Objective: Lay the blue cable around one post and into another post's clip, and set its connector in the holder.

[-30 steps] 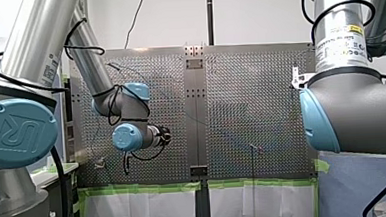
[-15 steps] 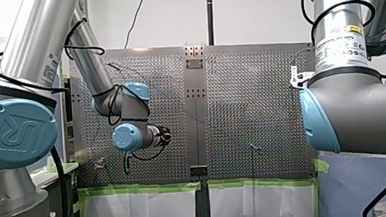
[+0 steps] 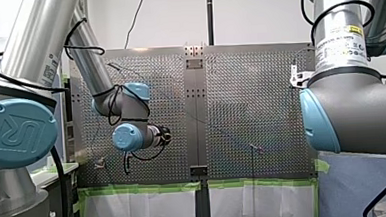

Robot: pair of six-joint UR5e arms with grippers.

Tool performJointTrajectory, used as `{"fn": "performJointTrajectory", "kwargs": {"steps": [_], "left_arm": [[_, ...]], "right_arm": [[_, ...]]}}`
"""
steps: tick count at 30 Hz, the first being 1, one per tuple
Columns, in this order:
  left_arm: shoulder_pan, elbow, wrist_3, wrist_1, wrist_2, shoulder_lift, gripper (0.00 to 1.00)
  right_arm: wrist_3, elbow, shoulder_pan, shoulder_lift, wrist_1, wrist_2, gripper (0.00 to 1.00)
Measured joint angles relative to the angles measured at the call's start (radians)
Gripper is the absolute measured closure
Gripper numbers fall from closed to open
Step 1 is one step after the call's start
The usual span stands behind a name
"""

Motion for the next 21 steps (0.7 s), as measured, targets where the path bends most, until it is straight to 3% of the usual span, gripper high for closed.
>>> {"fn": "performJointTrajectory", "kwargs": {"steps": [21], "left_arm": [[-0.001, 0.005, 0.000, -0.001, 0.000, 0.000, 0.02]], "right_arm": [[0.004, -0.039, 0.012, 0.050, 0.000, -0.009, 1.00]]}}
